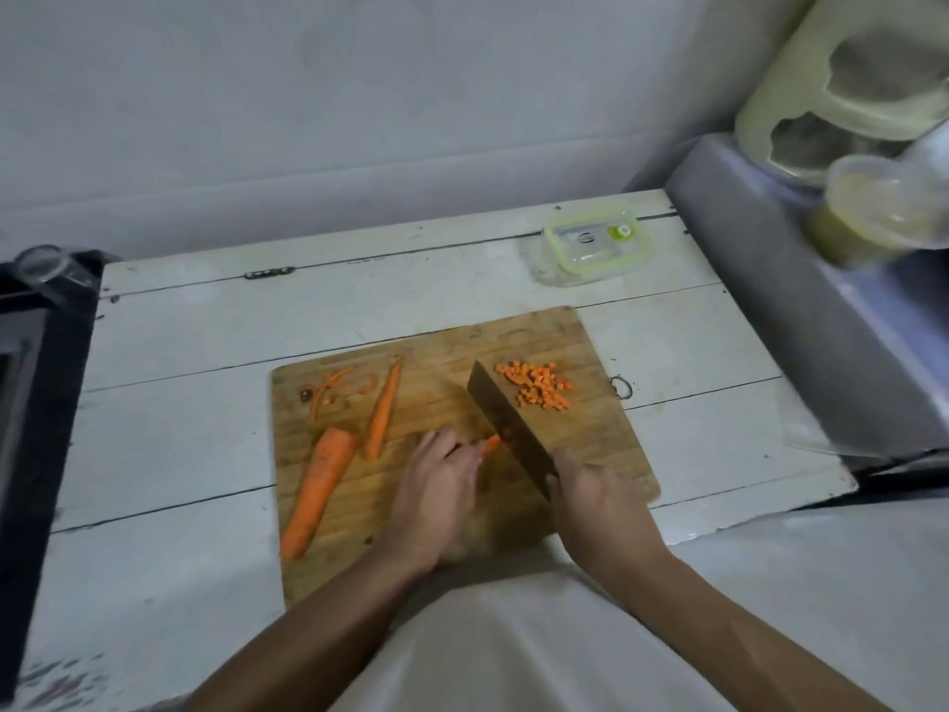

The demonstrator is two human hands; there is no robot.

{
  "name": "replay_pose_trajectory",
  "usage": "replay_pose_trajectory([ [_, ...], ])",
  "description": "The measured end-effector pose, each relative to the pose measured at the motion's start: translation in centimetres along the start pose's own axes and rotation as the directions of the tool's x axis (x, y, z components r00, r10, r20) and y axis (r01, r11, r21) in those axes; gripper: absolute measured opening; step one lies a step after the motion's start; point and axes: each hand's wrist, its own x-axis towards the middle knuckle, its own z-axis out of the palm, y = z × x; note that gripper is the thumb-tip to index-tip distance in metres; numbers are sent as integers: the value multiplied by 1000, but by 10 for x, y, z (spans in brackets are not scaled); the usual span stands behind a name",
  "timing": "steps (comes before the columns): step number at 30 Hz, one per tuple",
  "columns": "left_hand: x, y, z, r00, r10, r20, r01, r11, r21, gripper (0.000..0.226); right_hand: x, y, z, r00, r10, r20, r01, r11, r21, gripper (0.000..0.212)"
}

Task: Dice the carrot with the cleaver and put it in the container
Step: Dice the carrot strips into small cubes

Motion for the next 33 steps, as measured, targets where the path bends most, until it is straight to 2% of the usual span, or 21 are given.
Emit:
replay_pose_trajectory([
  [2, 0, 0, 1, 1000, 0, -20, 0, 1000, -16, 16, 0, -6, 3, 1000, -15, -23, 15, 1000, -15, 7],
  [5, -1, 0, 0, 1000, 18, -17, -18, 1000, -5, 15, 3, -1, 2, 999, 53, -15, -52, 997, 55, 15],
  [8, -4, -3, -2, 997, 77, 4, -77, 997, 7, 17, -4, 7, -2, 994, 50, -97, -37, 991, 128, 14],
  [10, -4, -3, -3, 996, 89, 25, -89, 996, 8, 19, -12, 6, -1, 997, -2, -82, 5, 999, 33, 11],
  [12, -4, -1, -4, 996, 76, 52, -77, 997, 15, 23, -18, 5, 2, 998, -41, -44, 39, 999, -36, 34],
  [14, -3, 1, -6, 995, 71, 64, -71, 997, 4, 24, -20, 4, 2, 995, -99, -22, 97, 992, -77, 47],
  [21, -2, 2, -9, 997, 61, 48, -60, 998, -12, 20, -22, 2, 3, 994, -99, -37, 93, 986, -137, 52],
  [27, 0, 3, -8, 996, 75, 51, -74, 997, -21, 21, -12, -6, 3, 993, -71, 95, 85, 985, -153, 25],
  [31, -2, 0, -9, 991, 111, 69, -112, 994, 11, 27, 11, -12, 8, 999, 15, 28, -12, 997, -74, 11],
  [33, -6, -2, -10, 986, 138, 95, -141, 990, 27, 34, 6, -3, 7, 999, 36, 0, -36, 998, -60, 11],
])
